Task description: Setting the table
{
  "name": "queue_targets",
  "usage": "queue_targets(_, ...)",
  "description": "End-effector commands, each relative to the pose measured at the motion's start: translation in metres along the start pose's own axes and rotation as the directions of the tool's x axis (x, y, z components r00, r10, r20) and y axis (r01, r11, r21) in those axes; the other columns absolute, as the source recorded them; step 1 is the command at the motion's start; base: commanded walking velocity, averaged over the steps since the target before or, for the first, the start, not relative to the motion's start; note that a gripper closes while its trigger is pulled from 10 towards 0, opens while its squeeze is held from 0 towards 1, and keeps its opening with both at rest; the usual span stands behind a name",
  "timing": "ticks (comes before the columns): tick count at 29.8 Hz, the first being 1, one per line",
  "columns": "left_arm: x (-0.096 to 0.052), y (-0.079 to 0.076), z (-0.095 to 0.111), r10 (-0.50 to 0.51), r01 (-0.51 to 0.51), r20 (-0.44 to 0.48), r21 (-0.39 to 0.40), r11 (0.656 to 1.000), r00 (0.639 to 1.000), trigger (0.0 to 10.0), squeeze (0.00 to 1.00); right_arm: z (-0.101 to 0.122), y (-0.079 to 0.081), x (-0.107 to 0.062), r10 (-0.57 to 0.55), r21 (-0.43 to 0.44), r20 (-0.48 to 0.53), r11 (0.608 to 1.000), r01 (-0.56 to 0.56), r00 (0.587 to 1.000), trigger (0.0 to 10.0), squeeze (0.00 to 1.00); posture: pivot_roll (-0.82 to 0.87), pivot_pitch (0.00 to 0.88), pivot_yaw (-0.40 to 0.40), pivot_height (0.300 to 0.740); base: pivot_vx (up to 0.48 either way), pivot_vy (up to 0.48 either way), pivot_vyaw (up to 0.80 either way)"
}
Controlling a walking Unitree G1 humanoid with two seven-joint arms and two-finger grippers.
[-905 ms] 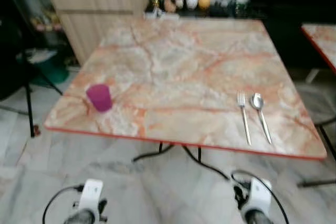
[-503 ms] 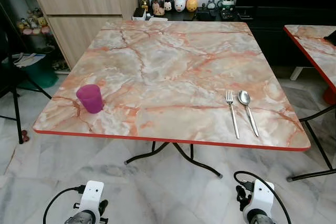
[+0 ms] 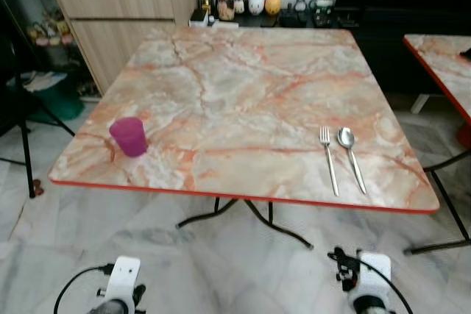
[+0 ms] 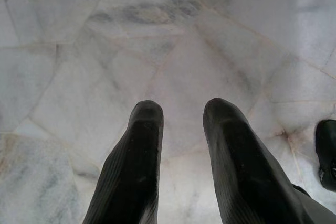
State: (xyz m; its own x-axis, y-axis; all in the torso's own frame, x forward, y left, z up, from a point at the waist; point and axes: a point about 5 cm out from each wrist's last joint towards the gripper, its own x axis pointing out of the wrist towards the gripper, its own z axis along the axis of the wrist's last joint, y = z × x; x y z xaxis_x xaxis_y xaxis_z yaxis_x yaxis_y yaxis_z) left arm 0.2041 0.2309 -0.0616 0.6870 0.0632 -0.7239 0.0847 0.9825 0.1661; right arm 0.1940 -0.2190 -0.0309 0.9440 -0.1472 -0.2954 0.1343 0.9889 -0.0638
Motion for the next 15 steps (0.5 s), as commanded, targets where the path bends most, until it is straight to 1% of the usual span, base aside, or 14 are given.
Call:
queue_targets(1, 0.000, 0.003, 0.001, 0.005, -0.005, -0.002, 0.015, 1.000, 1.000, 10.0, 0.00, 0.010, 0.002, -0.001, 0.026, -0.043, 0.065, 0.999, -0.023, 0.998, 10.0, 0.00, -0.04, 0.000, 0.027, 0.740, 0.000, 0.000, 0.00)
queue_targets(4, 0.001, 0.001, 0.004, 0.001, -0.001, 0.008, 0.018, 1.000, 1.000, 10.0, 0.00, 0.025, 0.000, -0.003, 0.018, -0.077, 0.143, 0.997, -0.007, 0.990, 10.0, 0.00, -0.04, 0.000, 0.027, 0.740, 0.000, 0.000, 0.00)
queue_targets(5, 0.001, 0.001, 0.004, 0.001, -0.001, 0.008, 0.018, 1.000, 1.000, 10.0, 0.00, 0.025, 0.000, -0.003, 0.018, -0.077, 0.143, 0.997, -0.007, 0.990, 10.0, 0.00, -0.04, 0.000, 0.027, 0.740, 0.000, 0.000, 0.00)
queue_targets(6, 0.001, 0.001, 0.006, 0.001, -0.001, 0.014, 0.017, 1.000, 1.000, 10.0, 0.00, 0.041, -0.005, -0.002, -0.011, -0.066, 0.208, 0.998, 0.026, 0.978, 10.0, 0.00, -0.04, 0.000, 0.029, 0.740, 0.000, 0.000, 0.00)
queue_targets(7, 0.001, 0.001, 0.006, 0.001, -0.001, 0.014, 0.017, 1.000, 1.000, 10.0, 0.00, 0.041, -0.005, -0.002, -0.011, -0.066, 0.208, 0.998, 0.026, 0.978, 10.0, 0.00, -0.04, 0.000, 0.029, 0.740, 0.000, 0.000, 0.00)
queue_targets(8, 0.002, 0.001, 0.007, 0.001, -0.002, 0.018, 0.016, 1.000, 1.000, 10.0, 0.00, 0.060, -0.012, 0.002, -0.028, -0.070, 0.273, 0.996, 0.049, 0.961, 10.0, 0.00, -0.04, 0.000, 0.032, 0.740, 0.000, 0.000, 0.00)
queue_targets(10, 0.002, 0.001, 0.008, 0.002, -0.002, 0.019, 0.016, 1.000, 1.000, 10.0, 0.00, 0.076, -0.015, 0.006, -0.036, -0.072, 0.323, 0.995, 0.062, 0.946, 10.0, 0.00, -0.04, 0.000, 0.034, 0.740, 0.000, 0.000, 0.00)
queue_targets(12, 0.002, 0.001, 0.008, 0.004, -0.004, 0.021, 0.012, 1.000, 1.000, 10.0, 0.00, 0.092, -0.016, 0.011, -0.040, -0.061, 0.368, 0.996, 0.067, 0.929, 10.0, 0.00, -0.04, 0.000, 0.033, 0.740, 0.000, 0.000, 0.00)
queue_targets(13, 0.002, 0.001, 0.008, 0.007, -0.007, 0.025, 0.010, 1.000, 1.000, 10.0, 0.00, 0.101, -0.014, 0.013, -0.034, -0.063, 0.391, 0.996, 0.064, 0.920, 10.0, 0.00, -0.04, 0.000, 0.033, 0.740, 0.000, 0.000, 0.00)
queue_targets(14, 0.002, 0.002, 0.008, 0.008, -0.009, 0.027, 0.010, 1.000, 1.000, 10.0, 0.00, 0.104, -0.013, 0.014, -0.030, -0.066, 0.399, 0.996, 0.062, 0.916, 10.0, 0.00, -0.04, 0.000, 0.033, 0.740, 0.000, 0.000, 0.00)
queue_targets(15, 0.002, 0.002, 0.008, 0.010, -0.011, 0.029, 0.008, 1.000, 1.000, 10.0, 0.00, 0.115, -0.010, 0.015, -0.024, -0.061, 0.426, 0.997, 0.055, 0.904, 10.0, 0.00, -0.04, 0.000, 0.030, 0.740, 0.000, 0.000, 0.00)
